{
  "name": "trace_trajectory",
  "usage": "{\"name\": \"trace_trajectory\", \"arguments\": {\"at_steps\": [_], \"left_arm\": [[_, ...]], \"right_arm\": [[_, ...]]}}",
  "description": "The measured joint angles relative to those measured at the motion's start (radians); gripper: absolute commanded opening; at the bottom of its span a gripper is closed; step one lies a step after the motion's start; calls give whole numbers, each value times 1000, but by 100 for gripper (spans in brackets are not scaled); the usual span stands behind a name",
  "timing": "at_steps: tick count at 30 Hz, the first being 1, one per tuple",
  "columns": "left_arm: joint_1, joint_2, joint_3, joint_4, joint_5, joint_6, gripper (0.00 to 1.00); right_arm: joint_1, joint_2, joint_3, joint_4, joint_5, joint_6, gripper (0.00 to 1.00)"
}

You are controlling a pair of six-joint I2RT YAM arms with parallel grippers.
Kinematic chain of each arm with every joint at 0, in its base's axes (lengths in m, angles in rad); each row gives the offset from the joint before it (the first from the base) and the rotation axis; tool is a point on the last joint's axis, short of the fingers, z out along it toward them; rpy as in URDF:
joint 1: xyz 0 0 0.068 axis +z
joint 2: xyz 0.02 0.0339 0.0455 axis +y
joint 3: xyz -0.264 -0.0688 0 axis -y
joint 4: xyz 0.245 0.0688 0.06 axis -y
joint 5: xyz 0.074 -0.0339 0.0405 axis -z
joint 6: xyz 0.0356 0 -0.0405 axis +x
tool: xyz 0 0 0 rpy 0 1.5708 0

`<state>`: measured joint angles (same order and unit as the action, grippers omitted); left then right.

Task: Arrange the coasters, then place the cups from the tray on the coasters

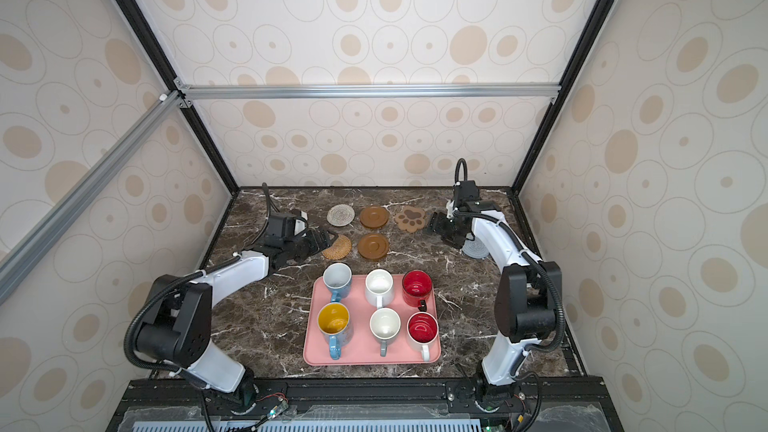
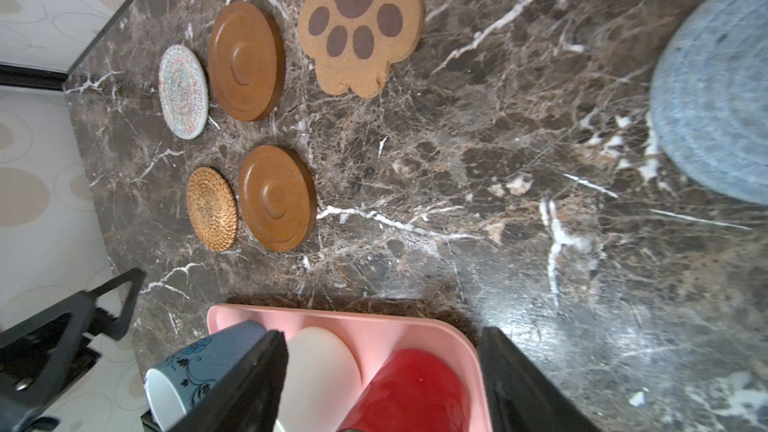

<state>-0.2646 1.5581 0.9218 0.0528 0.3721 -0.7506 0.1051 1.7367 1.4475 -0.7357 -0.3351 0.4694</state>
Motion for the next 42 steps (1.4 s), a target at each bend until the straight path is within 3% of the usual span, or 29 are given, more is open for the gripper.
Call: {"name": "trace_trajectory", "arguments": {"at_steps": [6, 21, 42], "left_arm": [[0, -141, -57, -24, -49, -2, 100], [0, -306, -197, -40, -98, -25, 100], [0, -423, -292, -39, -118, -69, 100]], "right_arm": [[-63, 37, 35, -26, 22, -51, 77], [-225, 227, 125, -53, 43, -123, 77], [-257, 408, 261, -48, 40, -147, 77]]}}
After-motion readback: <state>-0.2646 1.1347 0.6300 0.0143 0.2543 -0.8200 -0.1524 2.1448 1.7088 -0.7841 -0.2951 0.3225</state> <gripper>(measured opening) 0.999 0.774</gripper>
